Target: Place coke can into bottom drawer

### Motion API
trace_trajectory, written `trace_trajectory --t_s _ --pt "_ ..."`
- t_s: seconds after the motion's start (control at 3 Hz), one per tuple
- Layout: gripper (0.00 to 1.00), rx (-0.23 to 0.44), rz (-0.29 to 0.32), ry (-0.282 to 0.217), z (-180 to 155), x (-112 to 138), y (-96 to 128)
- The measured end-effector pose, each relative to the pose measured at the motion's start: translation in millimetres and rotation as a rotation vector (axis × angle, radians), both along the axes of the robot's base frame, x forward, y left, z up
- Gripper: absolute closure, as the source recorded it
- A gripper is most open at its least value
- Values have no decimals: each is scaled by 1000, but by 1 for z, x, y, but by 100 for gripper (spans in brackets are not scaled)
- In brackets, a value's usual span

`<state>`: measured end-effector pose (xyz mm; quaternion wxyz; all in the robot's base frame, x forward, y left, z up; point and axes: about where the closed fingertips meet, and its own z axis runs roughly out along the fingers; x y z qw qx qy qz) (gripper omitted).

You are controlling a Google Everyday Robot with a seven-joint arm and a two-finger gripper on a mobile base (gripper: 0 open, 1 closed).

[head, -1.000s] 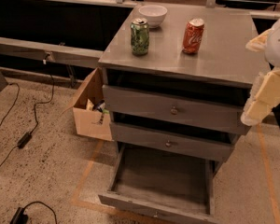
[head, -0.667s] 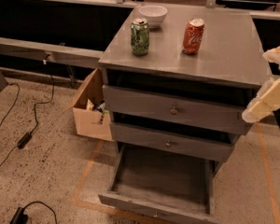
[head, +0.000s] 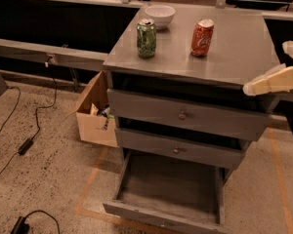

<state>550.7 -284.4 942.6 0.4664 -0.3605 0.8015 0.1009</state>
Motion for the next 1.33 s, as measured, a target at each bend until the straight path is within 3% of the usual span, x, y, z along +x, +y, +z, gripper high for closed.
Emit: trace_trajectory --t_s 0.33,0.67,1.0,1.33 --pt "0 117 -89 -112 13 44 -4" --pt "0 118 -121 -143 19 52 -9" --pt "0 118 -121 -144 19 52 -9" --pt "0 120 -165 -172 9 59 -10"
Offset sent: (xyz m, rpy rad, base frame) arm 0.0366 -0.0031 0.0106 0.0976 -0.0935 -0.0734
